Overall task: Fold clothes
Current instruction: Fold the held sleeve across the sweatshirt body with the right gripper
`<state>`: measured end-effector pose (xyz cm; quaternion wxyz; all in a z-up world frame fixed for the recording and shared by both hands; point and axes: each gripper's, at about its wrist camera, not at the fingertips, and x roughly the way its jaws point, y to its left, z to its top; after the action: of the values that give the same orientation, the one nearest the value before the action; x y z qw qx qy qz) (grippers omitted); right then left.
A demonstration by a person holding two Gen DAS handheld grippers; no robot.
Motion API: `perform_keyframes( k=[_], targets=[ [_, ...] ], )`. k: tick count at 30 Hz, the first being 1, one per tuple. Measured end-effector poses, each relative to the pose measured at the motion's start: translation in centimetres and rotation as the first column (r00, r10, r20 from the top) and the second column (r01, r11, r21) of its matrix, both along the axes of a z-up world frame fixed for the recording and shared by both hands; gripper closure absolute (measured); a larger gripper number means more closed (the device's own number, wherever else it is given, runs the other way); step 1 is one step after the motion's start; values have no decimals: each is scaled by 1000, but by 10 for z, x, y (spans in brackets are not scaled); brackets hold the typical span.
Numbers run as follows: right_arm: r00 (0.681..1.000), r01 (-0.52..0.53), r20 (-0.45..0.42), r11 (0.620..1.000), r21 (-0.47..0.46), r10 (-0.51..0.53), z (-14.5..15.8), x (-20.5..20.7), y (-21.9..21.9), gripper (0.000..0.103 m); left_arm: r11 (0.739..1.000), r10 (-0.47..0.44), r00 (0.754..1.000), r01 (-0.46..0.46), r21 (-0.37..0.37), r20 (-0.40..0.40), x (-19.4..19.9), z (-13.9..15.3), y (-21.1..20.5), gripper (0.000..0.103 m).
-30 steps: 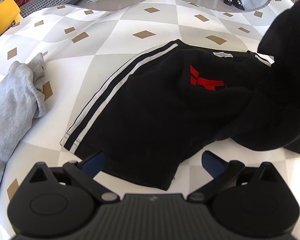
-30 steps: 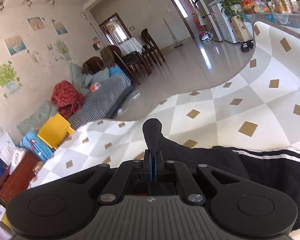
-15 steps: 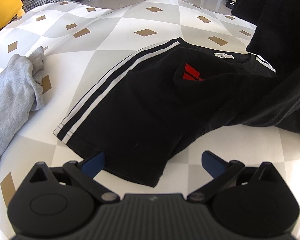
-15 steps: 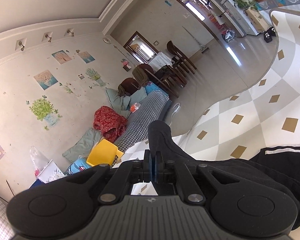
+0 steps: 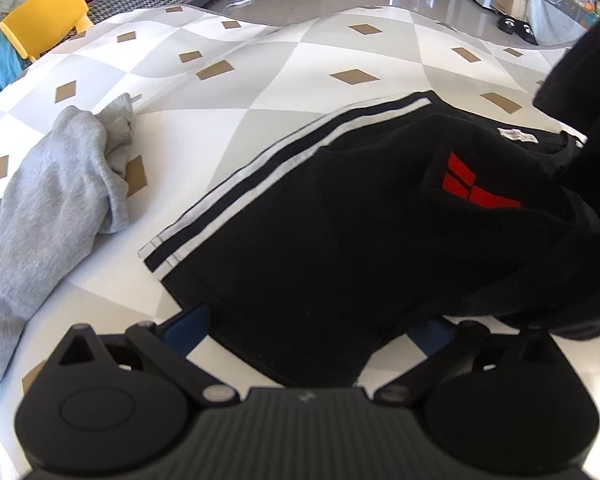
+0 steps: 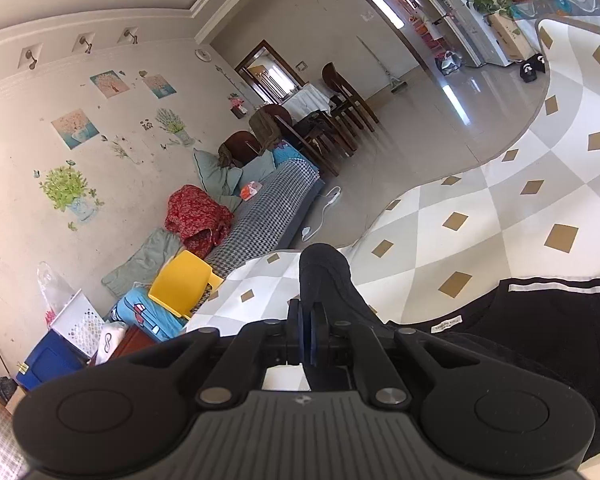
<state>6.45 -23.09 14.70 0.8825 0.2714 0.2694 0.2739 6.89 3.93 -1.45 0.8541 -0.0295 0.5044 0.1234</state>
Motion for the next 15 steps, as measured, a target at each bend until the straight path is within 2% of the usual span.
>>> perform_keyframes(
  k=[5, 8, 9, 11, 15],
  targets=[
    [1000, -12, -4, 999, -52, 12, -3, -3, 6, 97, 991, 137, 991, -137, 3, 8, 5, -1, 31, 0],
    [1000, -11, -18, 993, -119, 9, -6, -6, 12, 94, 968, 248, 969, -248, 31, 7, 6, -1, 54, 0],
    [999, -18, -32, 991, -130, 14, -8, -5, 12, 84, 959, 282, 959, -282, 37, 5, 5, 0, 61, 0],
    [998, -22, -60, 988, -152, 13, -12, -4, 13, 73, 945, 327, 945, -326, 36, -5, 2, 1, 70, 0],
    [998, 24, -47, 985, -171, -32, -10, -5, 5, 73, 958, 284, 959, -284, -28, -9, -2, 7, 65, 0]
  ],
)
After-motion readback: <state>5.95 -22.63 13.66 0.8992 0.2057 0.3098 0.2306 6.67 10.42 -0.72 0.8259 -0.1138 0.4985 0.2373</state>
